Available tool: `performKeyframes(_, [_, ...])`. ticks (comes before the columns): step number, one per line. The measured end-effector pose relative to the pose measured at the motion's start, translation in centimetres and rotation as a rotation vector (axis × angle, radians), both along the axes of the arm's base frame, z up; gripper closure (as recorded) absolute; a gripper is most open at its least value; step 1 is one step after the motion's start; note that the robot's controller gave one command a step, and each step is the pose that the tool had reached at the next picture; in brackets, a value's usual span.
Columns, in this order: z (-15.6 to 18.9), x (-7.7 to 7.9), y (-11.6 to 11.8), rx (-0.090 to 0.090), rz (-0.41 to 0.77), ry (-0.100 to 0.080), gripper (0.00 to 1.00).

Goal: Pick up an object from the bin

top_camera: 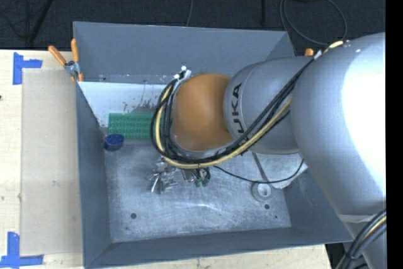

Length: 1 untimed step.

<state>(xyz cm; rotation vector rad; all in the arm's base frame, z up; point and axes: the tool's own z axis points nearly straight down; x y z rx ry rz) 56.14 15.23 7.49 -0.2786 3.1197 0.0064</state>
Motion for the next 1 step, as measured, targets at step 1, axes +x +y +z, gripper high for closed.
performKeyframes(1, [13.58,-0.60,-0.91,-0.003,0.000,0.002,1.00])
